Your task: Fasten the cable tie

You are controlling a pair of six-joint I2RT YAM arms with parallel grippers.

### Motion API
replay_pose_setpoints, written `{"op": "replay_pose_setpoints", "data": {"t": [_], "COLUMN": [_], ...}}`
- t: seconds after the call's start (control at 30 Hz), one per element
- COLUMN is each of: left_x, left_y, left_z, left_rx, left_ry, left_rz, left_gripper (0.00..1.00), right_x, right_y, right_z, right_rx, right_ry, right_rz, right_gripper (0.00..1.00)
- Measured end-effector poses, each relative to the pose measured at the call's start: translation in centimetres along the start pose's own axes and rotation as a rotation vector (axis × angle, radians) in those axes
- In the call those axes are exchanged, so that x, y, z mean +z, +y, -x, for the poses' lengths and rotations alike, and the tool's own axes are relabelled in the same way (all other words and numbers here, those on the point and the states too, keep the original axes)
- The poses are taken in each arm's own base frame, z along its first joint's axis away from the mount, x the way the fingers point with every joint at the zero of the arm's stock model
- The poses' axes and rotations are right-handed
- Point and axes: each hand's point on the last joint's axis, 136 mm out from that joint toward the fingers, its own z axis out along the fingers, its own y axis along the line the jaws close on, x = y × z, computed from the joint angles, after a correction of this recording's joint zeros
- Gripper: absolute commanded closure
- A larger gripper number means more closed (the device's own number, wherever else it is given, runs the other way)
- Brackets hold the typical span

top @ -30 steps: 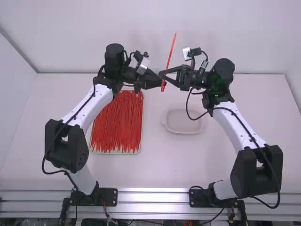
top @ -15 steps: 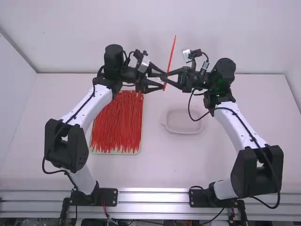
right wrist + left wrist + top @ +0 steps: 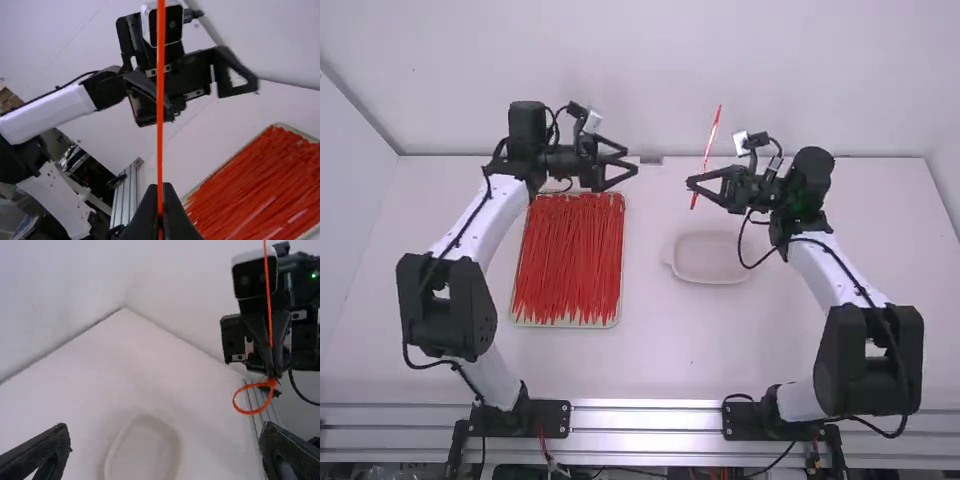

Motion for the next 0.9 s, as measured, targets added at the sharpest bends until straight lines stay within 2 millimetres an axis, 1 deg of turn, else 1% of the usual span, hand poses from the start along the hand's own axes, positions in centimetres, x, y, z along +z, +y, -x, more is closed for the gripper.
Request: {"op": "replay_pose_setpoints", "data": {"t": [0.07, 0.13, 0.17, 0.27, 0.3, 0.37, 0.47, 0.5, 0.53, 0.57, 0.63, 0.7, 0.8, 0.9], "left_x": [-0.4, -0.6, -0.6, -0.7, -0.7, -0.9, -0.9, -0.9, -0.8, -0.8, -0.7, -0.6, -0.5, -0.5], "left_y": [0.4, 0.7, 0.8, 1.1, 1.2, 1.5, 2.1, 2.3, 2.8, 2.9, 3.6, 4.2, 5.2, 5.4], "left_z": [-1.0, -3.0, -3.3, -5.4, -5.6, -6.2, -7.0, -7.4, -8.4, -8.7, -10.1, -11.0, -12.2, -13.0], "left_rx": [-0.032, -0.083, -0.092, -0.12, -0.119, -0.109, -0.092, -0.088, -0.09, -0.09, -0.091, -0.096, -0.109, -0.127], "left_ry": [0.021, 0.071, 0.081, 0.143, 0.151, 0.176, 0.191, 0.195, 0.203, 0.205, 0.213, 0.212, 0.205, 0.207], "left_rz": [0.016, 0.045, 0.052, 0.092, 0.098, 0.122, 0.147, 0.153, 0.163, 0.166, 0.183, 0.204, 0.238, 0.249], "left_gripper": [0.01, 0.01, 0.01, 0.01, 0.01, 0.01, 0.01, 0.01, 0.01, 0.01, 0.01, 0.01, 0.01, 0.01], "right_x": [-0.3, -0.8, -0.8, -1.2, -1.3, -1.6, -2.0, -2.1, -2.4, -2.6, -3.1, -3.7, -4.7, -4.8], "right_y": [-0.6, -1.8, -2.0, -3.8, -4.0, -5.4, -7.0, -7.4, -8.5, -8.8, -10.3, -11.5, -13.4, -14.4], "right_z": [-0.6, -1.6, -1.8, -3.4, -3.6, -4.7, -6.0, -6.4, -7.3, -7.6, -8.9, -10.0, -11.5, -12.5], "right_rx": [0.003, 0.015, 0.017, 0.033, 0.035, 0.044, 0.058, 0.065, 0.084, 0.091, 0.122, 0.15, 0.176, 0.18], "right_ry": [-0.006, -0.022, -0.025, -0.052, -0.056, -0.077, -0.096, -0.1, -0.107, -0.11, -0.113, -0.114, -0.109, -0.09], "right_rz": [-0.014, -0.046, -0.053, -0.115, -0.124, -0.181, -0.25, -0.27, -0.321, -0.341, -0.416, -0.488, -0.61, -0.686], "right_gripper": [1.0, 1.0, 1.0, 1.0, 1.0, 1.0, 1.0, 1.0, 1.0, 1.0, 1.0, 1.0, 1.0, 1.0]}}
